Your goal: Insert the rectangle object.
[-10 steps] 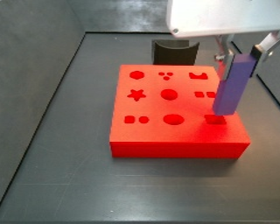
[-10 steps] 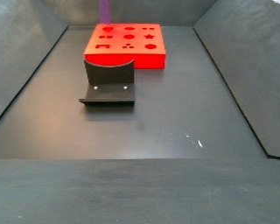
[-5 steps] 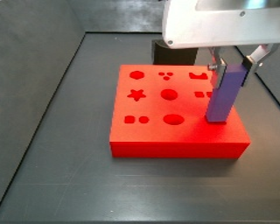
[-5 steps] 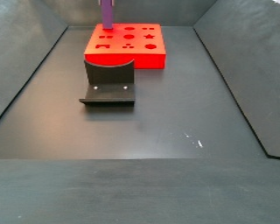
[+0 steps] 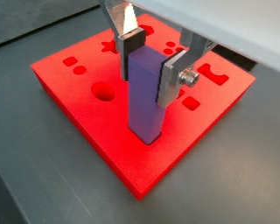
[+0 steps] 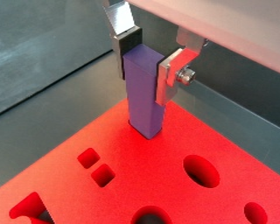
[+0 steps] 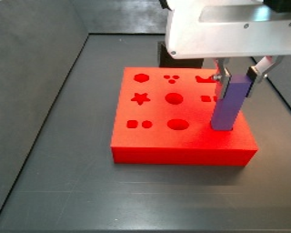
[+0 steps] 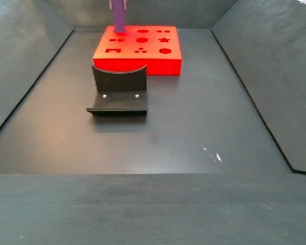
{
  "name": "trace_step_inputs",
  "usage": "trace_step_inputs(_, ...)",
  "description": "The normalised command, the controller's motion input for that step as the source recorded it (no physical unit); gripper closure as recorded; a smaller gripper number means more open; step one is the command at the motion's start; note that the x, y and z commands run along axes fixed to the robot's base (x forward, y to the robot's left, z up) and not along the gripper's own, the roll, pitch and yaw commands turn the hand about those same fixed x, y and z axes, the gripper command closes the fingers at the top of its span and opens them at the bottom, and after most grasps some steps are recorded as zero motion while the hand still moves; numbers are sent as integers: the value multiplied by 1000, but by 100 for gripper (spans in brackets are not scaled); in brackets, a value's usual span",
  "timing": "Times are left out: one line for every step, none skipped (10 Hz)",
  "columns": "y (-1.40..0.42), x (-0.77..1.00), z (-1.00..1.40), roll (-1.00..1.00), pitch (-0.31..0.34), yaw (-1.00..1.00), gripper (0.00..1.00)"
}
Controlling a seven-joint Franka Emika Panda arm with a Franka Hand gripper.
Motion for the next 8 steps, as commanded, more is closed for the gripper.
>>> trace_step_inputs(0,200,-334,106,0,0,100)
trace_step_inputs(0,317,-451,157,6,0,100)
trace_step_inputs(0,237,-477,159,16,0,100)
trace_step_inputs(0,200,-489,124,0,0,100)
trace_step_inputs(0,97,-457,120,0,0,100)
trace_step_inputs(0,0,-360,134,0,0,100)
trace_step_inputs(0,0,-97,97,0,0,100)
trace_step_inputs(0,0,0,0,0,0,100)
